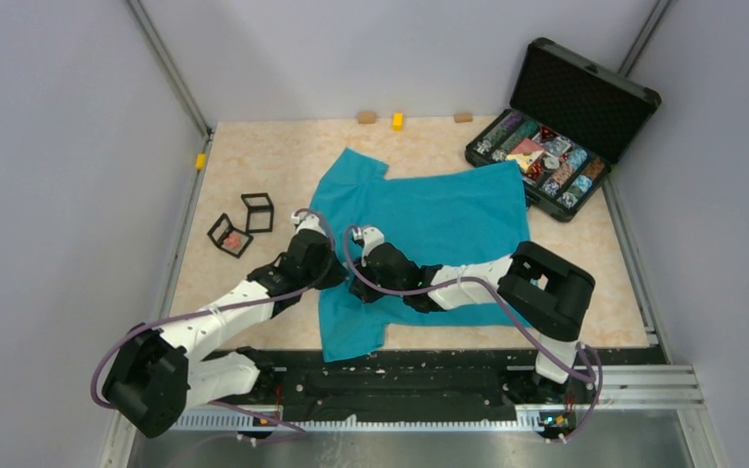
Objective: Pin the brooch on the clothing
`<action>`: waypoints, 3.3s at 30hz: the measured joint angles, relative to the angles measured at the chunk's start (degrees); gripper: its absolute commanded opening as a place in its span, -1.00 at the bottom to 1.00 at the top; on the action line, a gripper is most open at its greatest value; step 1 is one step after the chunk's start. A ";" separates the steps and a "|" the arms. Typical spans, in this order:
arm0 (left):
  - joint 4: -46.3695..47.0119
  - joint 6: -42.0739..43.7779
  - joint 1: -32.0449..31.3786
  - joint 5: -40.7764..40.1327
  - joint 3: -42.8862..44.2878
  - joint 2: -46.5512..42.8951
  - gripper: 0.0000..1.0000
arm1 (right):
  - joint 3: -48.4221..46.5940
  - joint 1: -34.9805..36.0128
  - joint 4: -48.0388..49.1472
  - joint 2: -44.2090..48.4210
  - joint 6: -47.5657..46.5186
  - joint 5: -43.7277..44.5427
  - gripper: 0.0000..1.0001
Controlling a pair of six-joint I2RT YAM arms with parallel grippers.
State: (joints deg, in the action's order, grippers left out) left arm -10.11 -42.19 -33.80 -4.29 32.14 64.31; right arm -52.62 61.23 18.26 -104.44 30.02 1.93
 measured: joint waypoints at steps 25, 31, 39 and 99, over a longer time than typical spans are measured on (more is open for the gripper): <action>5.03 10.93 10.49 25.29 -4.37 -9.94 -1.00 | 17.53 -10.93 8.00 19.08 -5.46 -16.63 -0.10; 6.10 11.98 10.84 31.69 -4.37 -12.35 -1.00 | 21.57 -12.81 17.99 19.08 -3.08 -26.71 -0.10; 6.88 12.13 10.84 38.05 -4.37 -11.93 -1.00 | 22.27 -14.99 28.28 18.38 0.68 -33.07 -0.09; 13.88 11.02 8.35 48.09 -4.63 -9.62 -1.00 | 22.16 -20.28 46.45 8.74 13.79 -48.06 -0.46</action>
State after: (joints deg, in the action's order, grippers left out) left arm 3.77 -31.18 -25.45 43.79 27.51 54.70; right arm -30.46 40.95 64.71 -95.70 43.81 -46.13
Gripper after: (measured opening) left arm 0.018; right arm 0.282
